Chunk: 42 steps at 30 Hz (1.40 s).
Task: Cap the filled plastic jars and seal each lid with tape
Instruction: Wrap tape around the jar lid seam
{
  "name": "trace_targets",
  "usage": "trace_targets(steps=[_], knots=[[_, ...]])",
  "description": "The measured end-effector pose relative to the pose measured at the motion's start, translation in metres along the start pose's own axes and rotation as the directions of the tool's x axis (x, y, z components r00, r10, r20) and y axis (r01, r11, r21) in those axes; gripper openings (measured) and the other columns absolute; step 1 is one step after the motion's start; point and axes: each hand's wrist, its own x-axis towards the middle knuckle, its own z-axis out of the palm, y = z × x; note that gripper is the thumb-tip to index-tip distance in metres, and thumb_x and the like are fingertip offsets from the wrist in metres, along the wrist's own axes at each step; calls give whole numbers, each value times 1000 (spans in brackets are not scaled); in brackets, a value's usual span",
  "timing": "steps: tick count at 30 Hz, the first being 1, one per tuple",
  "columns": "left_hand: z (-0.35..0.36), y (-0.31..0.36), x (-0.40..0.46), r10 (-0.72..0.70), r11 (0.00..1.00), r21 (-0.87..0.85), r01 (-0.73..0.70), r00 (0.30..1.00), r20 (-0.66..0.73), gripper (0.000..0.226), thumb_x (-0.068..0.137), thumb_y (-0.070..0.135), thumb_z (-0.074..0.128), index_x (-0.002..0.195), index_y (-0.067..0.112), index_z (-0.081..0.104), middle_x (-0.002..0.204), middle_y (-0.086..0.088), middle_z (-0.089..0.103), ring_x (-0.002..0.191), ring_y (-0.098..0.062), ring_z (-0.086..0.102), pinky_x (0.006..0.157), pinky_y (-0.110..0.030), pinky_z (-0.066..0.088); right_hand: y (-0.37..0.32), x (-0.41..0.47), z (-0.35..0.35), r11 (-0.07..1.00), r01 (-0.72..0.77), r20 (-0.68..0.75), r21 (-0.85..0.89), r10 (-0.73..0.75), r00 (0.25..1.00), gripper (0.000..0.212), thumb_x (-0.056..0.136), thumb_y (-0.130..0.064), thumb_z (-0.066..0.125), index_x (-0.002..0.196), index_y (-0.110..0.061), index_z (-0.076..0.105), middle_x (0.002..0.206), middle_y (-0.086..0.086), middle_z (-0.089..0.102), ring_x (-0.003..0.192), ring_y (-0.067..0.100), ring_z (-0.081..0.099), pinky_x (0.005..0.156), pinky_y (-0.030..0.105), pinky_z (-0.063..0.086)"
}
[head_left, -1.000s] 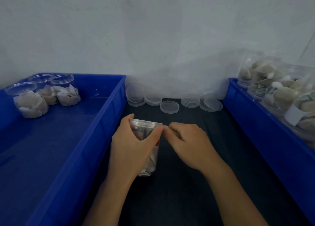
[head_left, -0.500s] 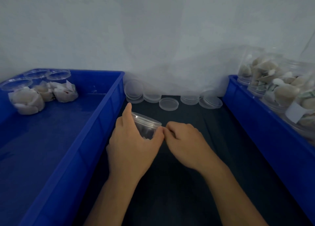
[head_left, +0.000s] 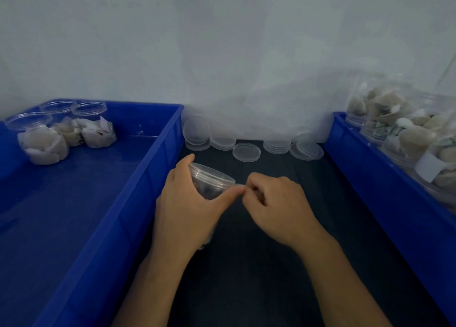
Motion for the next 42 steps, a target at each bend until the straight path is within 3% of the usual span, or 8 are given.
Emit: trace_targets(steps=[6, 12, 17, 26, 31, 34, 38, 42], knots=[[2, 2, -2, -17, 999, 35, 18, 1000, -26, 125, 58, 94, 65, 160, 30, 32, 144, 8, 55, 115, -2, 48, 87, -23, 38, 1, 0, 8, 998, 23, -77, -66, -28, 997, 36, 94, -58, 35, 76, -29, 49, 54, -9, 51, 50, 12, 52, 51, 26, 31], [4, -2, -4, -16, 1000, 25, 18, 997, -81, 108, 66, 81, 74, 154, 29, 37, 133, 11, 59, 113, -7, 57, 77, -11, 35, -5, 0, 12, 1000, -2, -75, -1, 2, 997, 40, 95, -62, 35, 75, -30, 49, 55, -9, 52, 53, 12, 53, 53, 27, 35], [3, -3, -2, -72, 990, -121, 70, 997, -17, 124, 52, 89, 74, 156, 32, 37, 123, 21, 53, 112, -5, 59, 81, -14, 41, -6, 0, 10, 999, -25, -74, 41, 28, 997, 37, 91, -62, 39, 72, -32, 49, 56, -9, 54, 62, 12, 58, 54, 26, 33], [-4, -4, 4, -62, 987, -142, 74, 994, 86, 132, 45, 91, 70, 158, 33, 34, 123, 20, 56, 105, 1, 59, 80, -13, 44, -3, -2, 7, 999, 23, -57, 35, -21, 998, 34, 96, -56, 38, 75, -32, 48, 54, -8, 51, 56, 14, 55, 53, 26, 31], [-3, -2, 3, -55, 987, -148, 66, 996, 74, 134, 44, 89, 68, 160, 29, 34, 129, 14, 57, 111, -5, 60, 80, -13, 42, -3, -2, 7, 999, 41, -67, 21, -40, 997, 34, 97, -55, 38, 77, -31, 51, 54, -9, 52, 57, 13, 56, 53, 24, 29], [-3, -2, 2, -70, 988, -136, 77, 996, 52, 130, 54, 81, 77, 162, 25, 32, 129, 15, 56, 110, -5, 60, 77, -11, 40, -3, -1, 7, 999, 45, -73, 4, -45, 996, 33, 98, -53, 41, 77, -31, 51, 54, -9, 52, 58, 13, 57, 53, 24, 29], [-1, -3, 0, -85, 989, -119, 87, 996, 29, 108, 61, 70, 82, 151, 24, 46, 115, 18, 63, 96, 4, 61, 70, -11, 43, -3, -2, 6, 998, 56, -75, -1, -56, 996, 31, 100, -51, 46, 76, -31, 50, 53, -9, 51, 56, 14, 56, 53, 25, 31], [-6, -1, 0, -110, 977, -177, 121, 992, 68, 117, 46, 82, 77, 146, 27, 50, 113, 19, 63, 97, 2, 64, 71, -13, 45, -5, -2, 4, 998, 62, -81, 4, -62, 995, 31, 97, -52, 44, 74, -31, 49, 51, -11, 48, 55, 14, 56, 53, 23, 29]])
